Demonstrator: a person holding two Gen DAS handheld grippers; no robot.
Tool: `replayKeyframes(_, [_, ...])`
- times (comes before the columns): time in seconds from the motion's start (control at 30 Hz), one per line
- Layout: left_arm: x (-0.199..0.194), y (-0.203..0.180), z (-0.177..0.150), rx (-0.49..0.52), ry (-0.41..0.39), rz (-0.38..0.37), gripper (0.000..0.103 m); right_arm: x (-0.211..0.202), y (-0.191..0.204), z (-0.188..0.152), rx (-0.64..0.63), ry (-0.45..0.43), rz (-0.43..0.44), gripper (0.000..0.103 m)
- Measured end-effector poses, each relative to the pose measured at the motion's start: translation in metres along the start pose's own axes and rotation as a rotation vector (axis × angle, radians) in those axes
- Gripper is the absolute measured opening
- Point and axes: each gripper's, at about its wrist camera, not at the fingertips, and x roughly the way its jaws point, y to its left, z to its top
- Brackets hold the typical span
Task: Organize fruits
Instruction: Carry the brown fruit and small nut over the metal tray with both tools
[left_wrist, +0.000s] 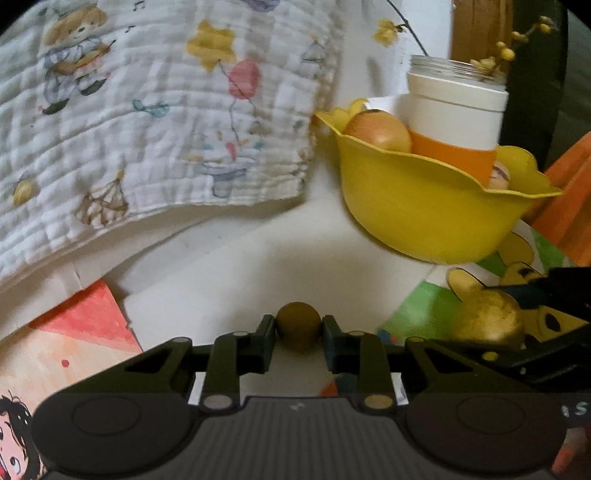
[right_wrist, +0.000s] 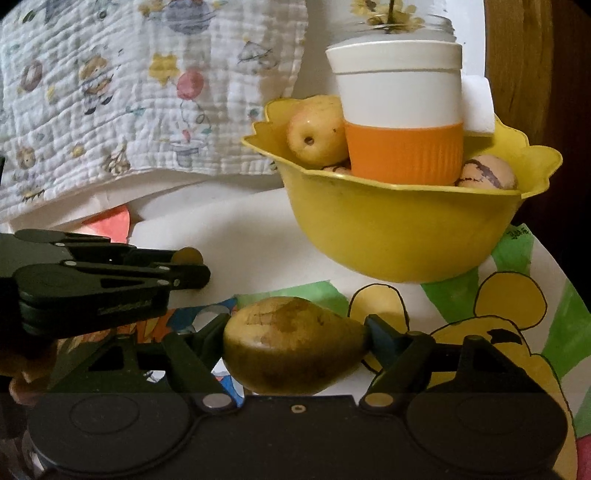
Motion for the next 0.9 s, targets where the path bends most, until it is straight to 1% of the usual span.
replayKeyframes(0.1, [-0.008,-0.003,-0.003,-0.005,0.017,-0.014,0.029,-0.003,0.0,-0.001,-0.006,-0.005,0.006,0.078])
replayKeyframes(0.33, [-0.03,-0.013,-0.008,0.016,0.034,-0.014,0.029,-0.015,-0.002,-0.008,0.007,-0.006,0.048,0.078])
replayKeyframes(0.53, [-0.045,-0.022,-0.011,0.039,0.036,-0.013,0.029,-0.029,-0.002,-0.017,0.002,-0.012,0.081,0.078])
replayKeyframes(0.73, [-0.064,-0.027,-0.016,0.027,0.032,-0.019,0.029,-0.051,-0.001,-0.026,-0.001,-0.03,0.113,0.078])
replayKeyframes(0.9, [-0.081,-0.034,-0.019,0.037,0.022,-0.019,0.029,-0.068,0.0,-0.033,-0.004,-0.045,0.14,0.078])
